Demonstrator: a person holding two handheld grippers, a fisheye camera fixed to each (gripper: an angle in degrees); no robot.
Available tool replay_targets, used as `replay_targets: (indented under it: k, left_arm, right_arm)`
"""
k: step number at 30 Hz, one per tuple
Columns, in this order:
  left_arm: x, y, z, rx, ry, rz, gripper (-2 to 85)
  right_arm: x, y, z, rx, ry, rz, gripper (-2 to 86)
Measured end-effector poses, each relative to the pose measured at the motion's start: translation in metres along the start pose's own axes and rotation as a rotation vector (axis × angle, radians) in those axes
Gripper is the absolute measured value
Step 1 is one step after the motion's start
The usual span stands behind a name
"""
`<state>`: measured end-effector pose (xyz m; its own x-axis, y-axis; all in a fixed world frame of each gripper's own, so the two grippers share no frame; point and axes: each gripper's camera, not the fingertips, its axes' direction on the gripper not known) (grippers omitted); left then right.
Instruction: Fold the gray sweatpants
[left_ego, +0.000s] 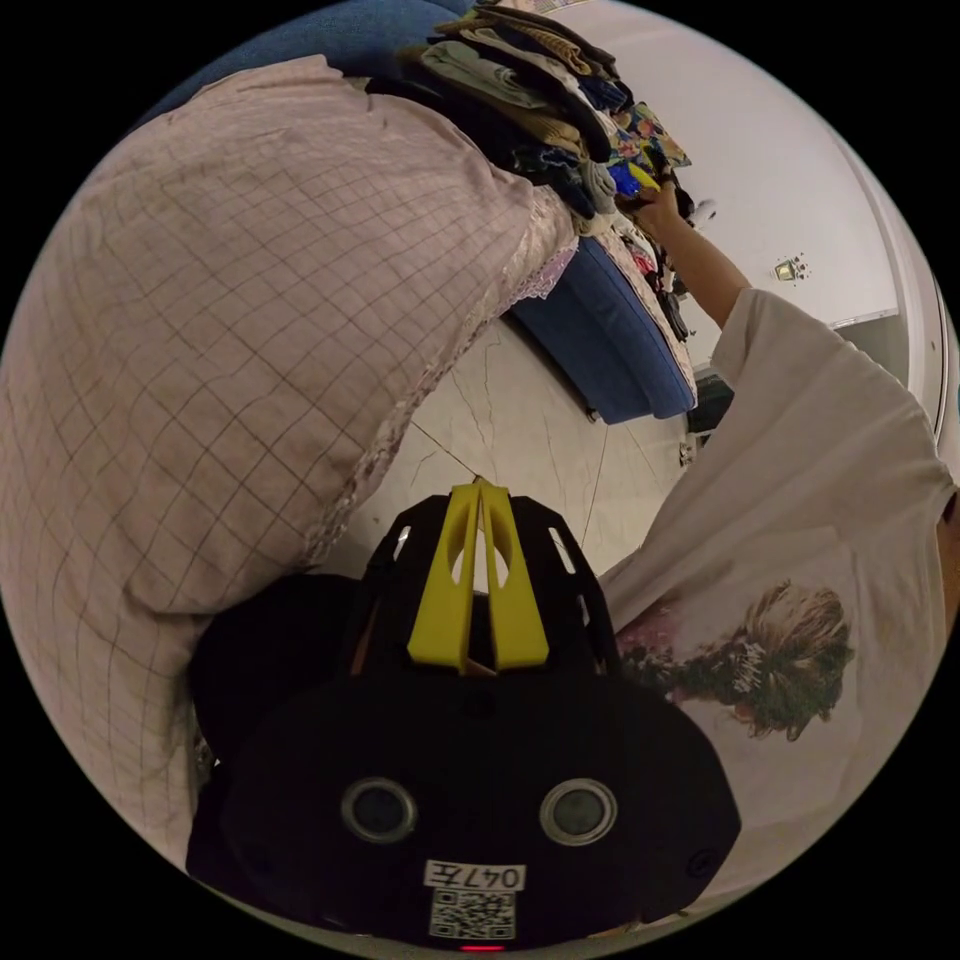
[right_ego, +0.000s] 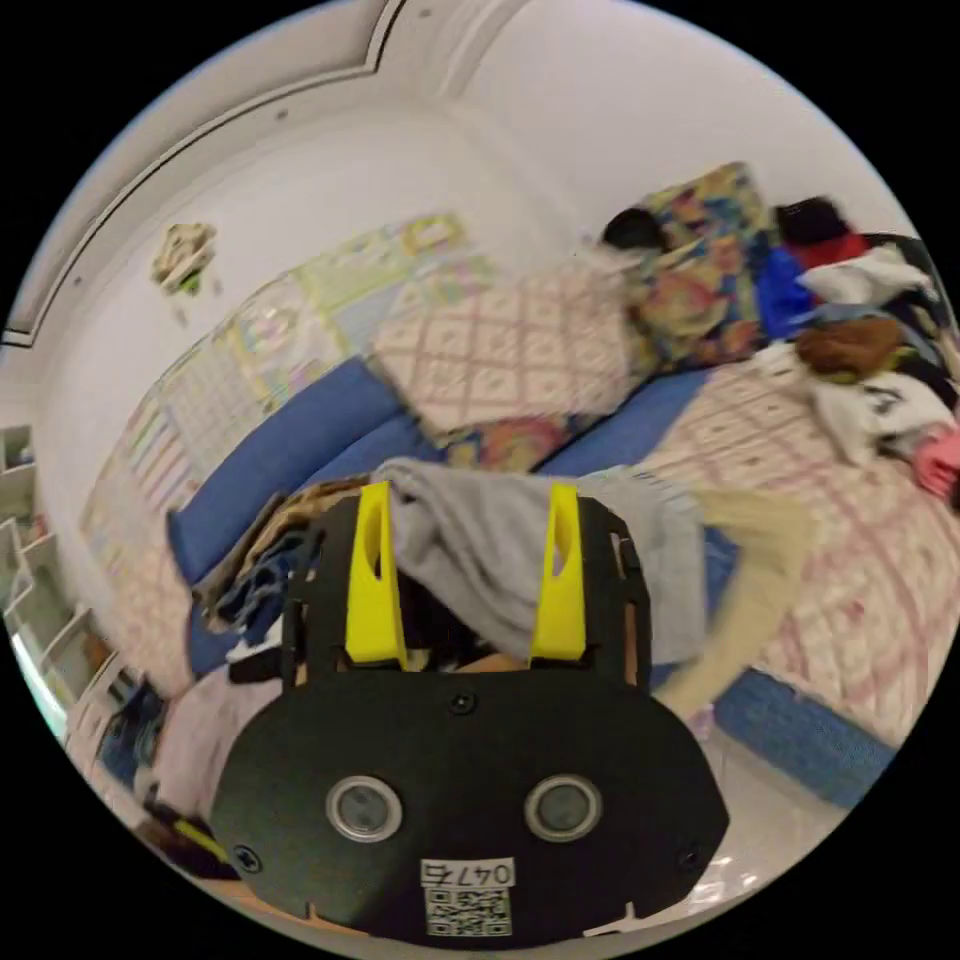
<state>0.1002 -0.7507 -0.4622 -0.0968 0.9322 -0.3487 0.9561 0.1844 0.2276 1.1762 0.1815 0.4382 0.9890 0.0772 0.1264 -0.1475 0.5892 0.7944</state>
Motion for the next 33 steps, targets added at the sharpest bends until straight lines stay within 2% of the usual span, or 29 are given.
replay_targets:
  k: [1, 4, 10, 14, 20, 22, 24, 27, 29, 33]
  left_arm:
    - [-0.003, 0.001, 0.0, 0.001, -0.001, -0.002, -1.0]
    - [-0.007, 0.003, 0.001, 0.01, -0.014, -0.009, -1.0]
    - [-0.01, 0.005, 0.004, 0.008, -0.005, -0.007, -1.0]
    - [-0.004, 0.008, 0.007, 0.009, -0.001, 0.001, -1.0]
    - [0.013, 0.007, 0.014, 0.005, -0.012, -0.003, -1.0]
    - [0.021, 0.008, 0.015, 0.007, -0.01, -0.003, -1.0]
    - [0.029, 0.009, 0.017, 0.011, -0.016, -0.004, -1.0]
    - [0.046, 0.009, 0.021, 0.01, -0.029, -0.006, -1.0]
    - [0.062, 0.009, 0.024, 0.009, -0.029, -0.004, -1.0]
    - [0.089, 0.007, 0.03, 0.008, -0.024, 0.003, -1.0]
  right_arm:
    - [-0.006, -0.004, 0.019, -0.066, -0.012, -0.045, 17.5]
    - [-0.02, -0.005, 0.058, -0.165, 0.115, -0.142, 17.0]
    - [-0.041, -0.006, 0.098, -0.201, -0.06, -0.213, 17.0]
    - [-0.056, -0.01, 0.107, -0.173, 0.107, -0.242, 12.7]
    - [-0.092, -0.035, 0.137, -0.303, 0.137, -0.216, 10.8]
    - [-0.106, -0.044, 0.139, -0.312, 0.175, -0.219, 7.6]
    - [-0.117, -0.055, 0.133, -0.284, 0.237, -0.16, 3.5]
    - [-0.141, -0.07, 0.101, -0.117, 0.308, -0.108, 1.7]
    - [-0.164, -0.08, 0.06, 0.074, 0.417, -0.056, 1.3]
    - [-0.215, -0.108, 0.012, 0.225, 0.655, -0.094, 1.2]
